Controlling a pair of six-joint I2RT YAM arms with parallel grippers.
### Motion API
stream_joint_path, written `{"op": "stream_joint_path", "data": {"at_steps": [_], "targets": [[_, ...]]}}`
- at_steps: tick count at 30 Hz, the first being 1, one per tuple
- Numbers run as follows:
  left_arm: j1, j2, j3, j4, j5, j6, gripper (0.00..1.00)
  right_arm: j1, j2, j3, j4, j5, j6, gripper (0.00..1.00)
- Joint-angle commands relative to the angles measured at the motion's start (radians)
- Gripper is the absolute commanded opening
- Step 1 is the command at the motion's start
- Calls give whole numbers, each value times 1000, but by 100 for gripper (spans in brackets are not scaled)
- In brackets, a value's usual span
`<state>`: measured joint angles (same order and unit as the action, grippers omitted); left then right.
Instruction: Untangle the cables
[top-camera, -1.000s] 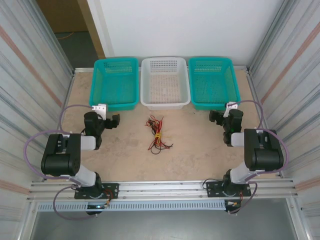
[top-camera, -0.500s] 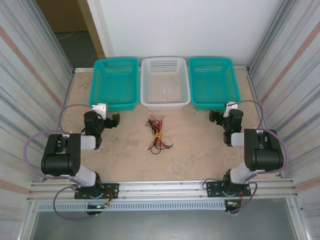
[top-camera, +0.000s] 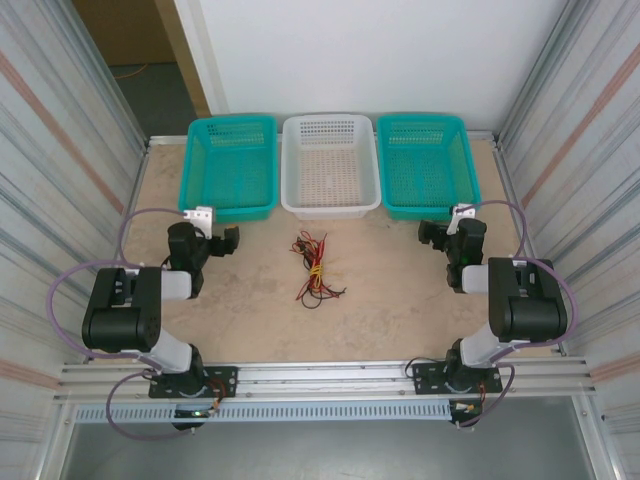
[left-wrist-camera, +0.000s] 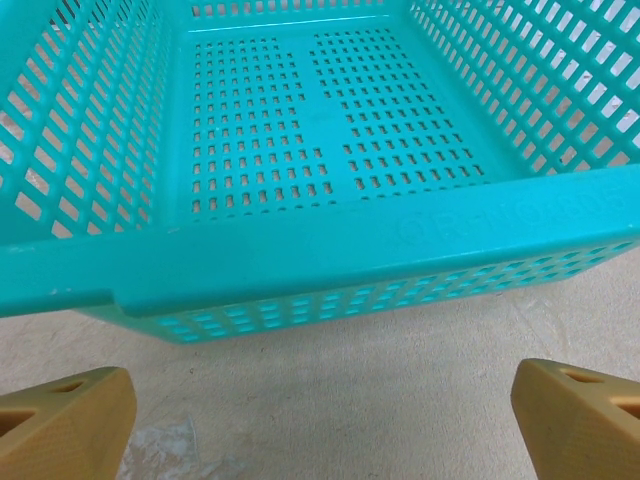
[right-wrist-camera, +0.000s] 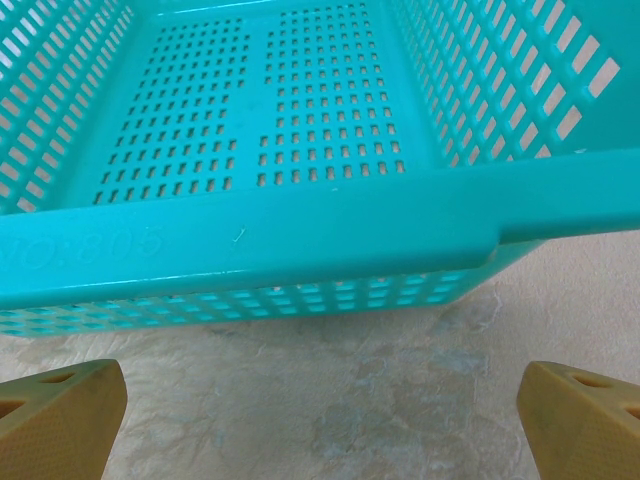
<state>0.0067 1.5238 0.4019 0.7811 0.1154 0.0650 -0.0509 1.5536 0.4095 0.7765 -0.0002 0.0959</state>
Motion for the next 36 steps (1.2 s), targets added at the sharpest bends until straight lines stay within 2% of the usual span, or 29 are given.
{"op": "stream_joint_path", "data": {"at_steps": [1,2,4,6,8,10,12,14,16,18,21,23,24,26,30,36], "targets": [[-8,-18,11,12,1,18,89,12,-58,31,-68,73,10,99],[-29,-40,19,-10,-37,35,87,25,-100,58,-164,158,33,99],[-116,-148,101,-280,-170,74,86,42,-228,118,-394,262,91,99],[-221,-211,191,-479,-385,45,84,66,-378,145,-597,328,177,99],[-321,-265,264,-652,-499,-20,84,111,-524,178,-819,376,271,99],[-416,-329,331,-850,-523,-158,83,147,-670,157,-965,400,392,99],[-483,-373,379,-988,-482,-268,84,148,-784,102,-1087,438,597,99],[-543,-398,426,-1084,-431,-324,83,95,-896,68,-1139,248,629,99],[-588,-412,486,-1211,-393,-391,83,88,-925,130,-1259,98,612,99],[-591,-416,524,-1306,-257,-462,83,181,-856,230,-1370,68,569,97],[-586,-417,538,-1382,-88,-554,79,481,-713,356,-1517,117,549,95],[-577,-422,548,-1394,-19,-590,68,694,-606,417,-1556,157,589,94],[-567,-428,558,-1402,-1,-609,65,794,-537,446,-1550,171,615,95],[-548,-438,583,-1405,28,-622,64,920,-413,499,-1508,162,658,96],[-536,-449,622,-1426,14,-603,67,1035,-175,595,-1372,85,697,95],[-534,-421,624,-1432,70,-607,69,1017,91,744,-1336,6,649,95]]}}
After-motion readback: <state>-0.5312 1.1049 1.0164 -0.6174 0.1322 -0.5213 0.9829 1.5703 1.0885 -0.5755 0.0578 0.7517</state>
